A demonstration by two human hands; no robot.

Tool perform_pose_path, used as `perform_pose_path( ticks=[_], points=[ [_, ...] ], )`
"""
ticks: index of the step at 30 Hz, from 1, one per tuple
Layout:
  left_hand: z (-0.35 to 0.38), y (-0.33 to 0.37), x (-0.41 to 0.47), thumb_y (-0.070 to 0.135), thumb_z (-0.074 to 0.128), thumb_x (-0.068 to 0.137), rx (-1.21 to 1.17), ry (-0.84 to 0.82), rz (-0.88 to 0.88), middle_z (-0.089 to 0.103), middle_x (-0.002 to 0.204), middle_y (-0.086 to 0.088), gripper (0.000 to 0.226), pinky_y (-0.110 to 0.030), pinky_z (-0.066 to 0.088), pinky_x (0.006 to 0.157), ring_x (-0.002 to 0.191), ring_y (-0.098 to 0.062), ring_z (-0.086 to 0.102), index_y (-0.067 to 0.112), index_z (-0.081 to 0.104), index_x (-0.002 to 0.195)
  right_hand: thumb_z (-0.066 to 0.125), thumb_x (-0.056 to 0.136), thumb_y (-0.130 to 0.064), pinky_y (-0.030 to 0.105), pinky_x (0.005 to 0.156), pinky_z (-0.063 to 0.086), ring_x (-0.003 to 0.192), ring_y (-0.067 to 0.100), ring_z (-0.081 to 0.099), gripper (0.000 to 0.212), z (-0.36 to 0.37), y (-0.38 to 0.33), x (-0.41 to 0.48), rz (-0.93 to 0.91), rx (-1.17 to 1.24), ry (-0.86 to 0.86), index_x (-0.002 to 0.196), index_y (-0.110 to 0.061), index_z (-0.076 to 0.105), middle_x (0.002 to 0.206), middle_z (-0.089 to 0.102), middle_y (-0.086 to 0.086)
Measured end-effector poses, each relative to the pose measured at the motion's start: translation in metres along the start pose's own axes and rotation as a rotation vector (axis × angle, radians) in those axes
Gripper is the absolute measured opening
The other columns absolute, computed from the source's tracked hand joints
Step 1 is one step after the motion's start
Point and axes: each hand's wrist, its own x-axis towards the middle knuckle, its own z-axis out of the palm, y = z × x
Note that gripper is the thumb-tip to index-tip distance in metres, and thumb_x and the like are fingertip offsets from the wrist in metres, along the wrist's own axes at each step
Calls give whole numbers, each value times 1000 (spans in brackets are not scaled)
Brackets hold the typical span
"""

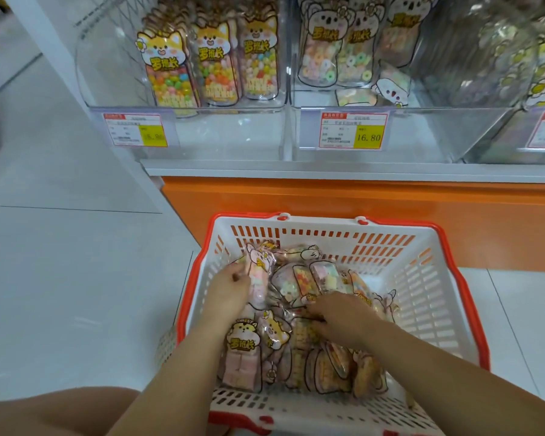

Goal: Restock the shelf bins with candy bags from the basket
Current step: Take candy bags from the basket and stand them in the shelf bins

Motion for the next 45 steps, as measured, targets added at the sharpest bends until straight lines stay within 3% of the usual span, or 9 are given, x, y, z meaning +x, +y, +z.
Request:
perform_pose_path(
  ticks=[10,14,19,22,25,29,36,40,45],
  points=[
    [-59,-3,-22,7,45,98,240,145,191,61,109,-15,45,-30,47,76,85,-30,63,23,61,138,61,96,-34,37,91,49,114,24,59,66,21,-79,31,-83,578,-148,152,-18,29,144,50,10],
    [-69,-4,-20,9,45,100,207,188,173,56,106,-15,43,-29,45,76,92,-32,62,26,63,135,55,93,-14,30,62,34,62,26,51,15,32,-87,43,-2,596,-7,84,-9,64,82,60,18],
    [-67,-1,-13,9,44,101,132,211,154,55,103,-7,43,-11,36,58,81,-18,55,26,64,135,52,82,0,44,57,42,49,24,25,37,26,-67,52,43,442,-157,53,-13,32,53,27,7],
    [-63,-3,-6,12,45,101,74,208,139,62,112,-8,41,-8,39,52,82,-16,58,28,65,134,59,90,-11,43,82,53,81,24,57,7,11,-74,63,58,544,-61,88,-5,62,93,63,12],
    [-60,-5,-2,13,45,100,56,202,134,66,111,-6,41,-4,40,54,85,-14,62,30,66,132,64,91,-24,31,82,46,102,21,58,45,3,-91,79,127,696,35,133,-18,49,133,47,8],
    [-59,-8,5,16,45,100,1,199,127,70,107,-2,42,-11,43,60,83,-12,66,35,66,130,62,95,-18,29,99,46,126,23,52,43,12,-98,93,149,776,-28,137,-13,55,145,48,8],
    [-59,-2,2,10,45,100,-158,215,113,69,112,1,43,-29,56,77,89,-15,67,30,65,133,72,89,-15,26,77,58,80,15,69,11,-10,-68,66,349,1024,463,96,-10,78,98,77,7],
    [-52,7,-2,17,45,102,-401,153,15,70,120,3,36,-46,56,95,107,-19,67,34,71,120,72,89,-12,32,56,56,61,14,65,29,-54,-40,28,353,1268,762,110,-23,55,97,68,-3],
    [-40,21,-8,10,43,100,-679,69,-152,76,109,-2,38,-36,59,82,99,-18,71,31,72,115,64,88,6,19,72,54,82,2,67,33,-82,-43,-21,-58,957,966,87,-28,67,91,68,-15]
  ],
)
